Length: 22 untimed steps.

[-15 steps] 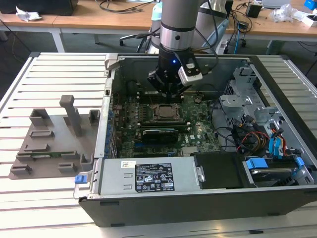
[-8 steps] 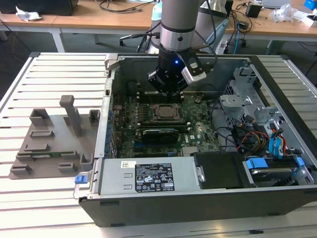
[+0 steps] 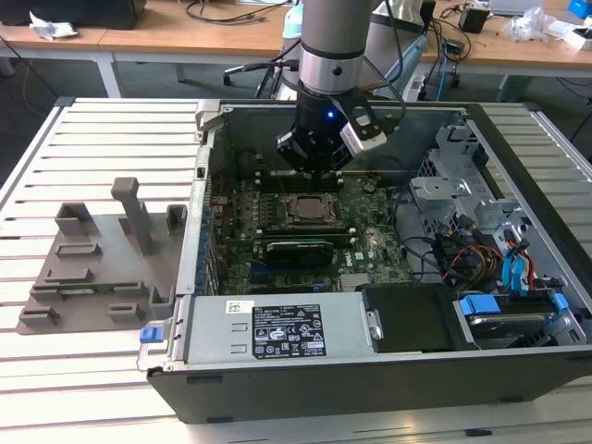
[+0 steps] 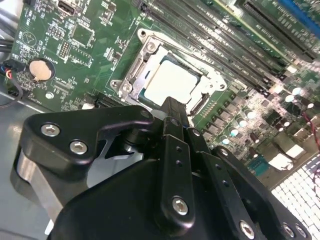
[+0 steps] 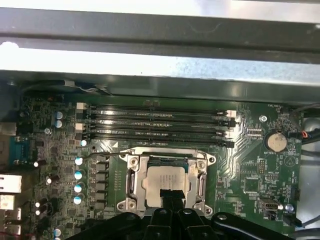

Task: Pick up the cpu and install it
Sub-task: 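Install the first cpu locking lever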

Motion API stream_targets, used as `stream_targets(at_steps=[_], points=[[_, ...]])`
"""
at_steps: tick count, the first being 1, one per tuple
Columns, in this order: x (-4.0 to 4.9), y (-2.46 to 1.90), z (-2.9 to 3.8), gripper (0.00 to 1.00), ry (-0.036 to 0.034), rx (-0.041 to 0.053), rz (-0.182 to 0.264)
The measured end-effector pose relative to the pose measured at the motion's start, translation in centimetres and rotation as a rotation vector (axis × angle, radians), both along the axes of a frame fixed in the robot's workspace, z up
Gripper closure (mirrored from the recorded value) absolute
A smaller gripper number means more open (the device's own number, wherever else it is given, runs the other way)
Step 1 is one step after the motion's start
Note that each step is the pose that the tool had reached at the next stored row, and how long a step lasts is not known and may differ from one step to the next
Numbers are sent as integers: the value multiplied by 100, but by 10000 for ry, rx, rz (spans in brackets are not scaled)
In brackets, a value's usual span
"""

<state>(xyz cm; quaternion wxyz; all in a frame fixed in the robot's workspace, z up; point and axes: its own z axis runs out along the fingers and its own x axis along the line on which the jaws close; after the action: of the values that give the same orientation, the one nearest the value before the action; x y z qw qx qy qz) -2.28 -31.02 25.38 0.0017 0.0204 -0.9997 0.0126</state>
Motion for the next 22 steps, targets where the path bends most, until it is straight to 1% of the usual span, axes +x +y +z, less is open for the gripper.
stream_targets(at_steps=[1, 2, 4, 6, 7, 10, 11, 12, 13, 15, 17, 19, 21, 22], points=[[0, 0, 30, 89, 0, -17, 0], [0, 0, 80, 89, 0, -30, -1], [0, 0, 157, 89, 0, -36, -2], [0, 0, 219, 89, -1, -39, -2], [0, 0, 234, 89, -1, -40, -2], [-1, 0, 238, 89, 0, -40, -2], [-49, 0, 240, 89, 0, -40, -1], [-241, 0, 240, 89, -1, -39, -1], [-305, 0, 240, 89, 0, -40, -4], [-353, 2, 239, 89, -1, -38, 0], [-456, 18, 239, 89, 1, -41, -1], [-527, 38, 235, 89, -1, -34, -3], [-587, 55, 231, 89, 0, 3, -3], [-627, 70, 226, 89, 0, 38, -2]])
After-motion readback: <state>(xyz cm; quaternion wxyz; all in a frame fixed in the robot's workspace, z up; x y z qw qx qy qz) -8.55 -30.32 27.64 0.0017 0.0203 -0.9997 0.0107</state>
